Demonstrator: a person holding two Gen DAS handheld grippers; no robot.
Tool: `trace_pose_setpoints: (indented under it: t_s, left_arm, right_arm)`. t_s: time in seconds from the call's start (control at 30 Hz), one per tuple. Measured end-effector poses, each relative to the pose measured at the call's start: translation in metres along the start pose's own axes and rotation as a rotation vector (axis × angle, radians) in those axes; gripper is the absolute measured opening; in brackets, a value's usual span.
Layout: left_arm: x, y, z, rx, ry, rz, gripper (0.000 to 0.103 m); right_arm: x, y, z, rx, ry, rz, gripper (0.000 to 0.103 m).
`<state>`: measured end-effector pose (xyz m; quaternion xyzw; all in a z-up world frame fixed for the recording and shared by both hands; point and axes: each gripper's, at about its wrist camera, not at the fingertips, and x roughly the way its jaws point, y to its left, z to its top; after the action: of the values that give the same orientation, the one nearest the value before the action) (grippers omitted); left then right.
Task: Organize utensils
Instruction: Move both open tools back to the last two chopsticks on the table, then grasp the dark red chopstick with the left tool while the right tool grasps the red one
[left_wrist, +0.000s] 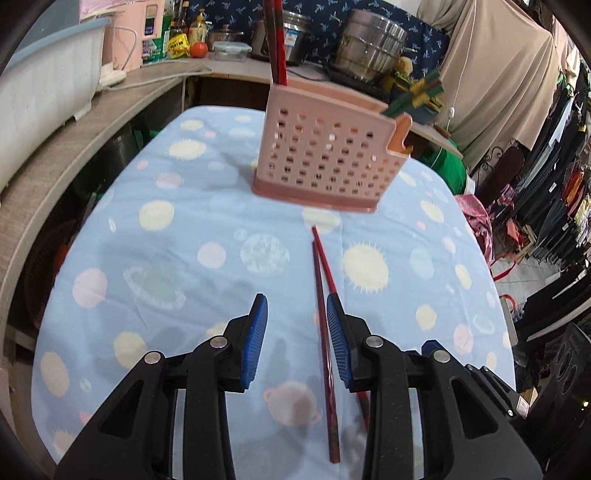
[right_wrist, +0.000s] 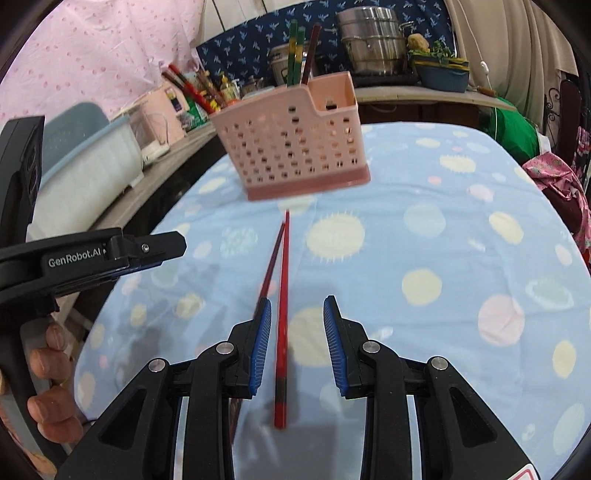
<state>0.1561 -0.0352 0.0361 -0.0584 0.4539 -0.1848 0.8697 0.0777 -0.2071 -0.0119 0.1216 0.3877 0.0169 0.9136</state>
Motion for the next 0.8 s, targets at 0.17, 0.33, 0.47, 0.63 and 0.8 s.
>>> trace_pose_setpoints:
  t_s: [0.17, 0.33, 0.47, 0.63, 0.8]
  left_arm:
    - [0.007, 0.004, -0.027, 0.007, 0.042, -0.012, 0.032]
    - [0.010, 0.007, -0.046, 0.010, 0.071, -0.018, 0.032]
    - [0.012, 0.008, -0.057, 0.017, 0.090, -0.008, 0.032]
    - [0.013, 0.009, -0.068, 0.021, 0.106, -0.005, 0.032]
    - [0.012, 0.005, -0.077, 0.042, 0.115, -0.004, 0.032]
  right_arm:
    - [0.005, 0.002, -0.020, -0.005, 0.045, 0.003, 0.029]
    - [0.006, 0.005, -0.034, -0.024, 0.063, -0.005, 0.029]
    - [0.005, 0.006, -0.041, -0.032, 0.071, -0.009, 0.028]
    - [0.002, 0.010, -0.049, -0.056, 0.074, -0.021, 0.027]
    - [0.000, 0.014, -0.054, -0.096, 0.064, -0.058, 0.021]
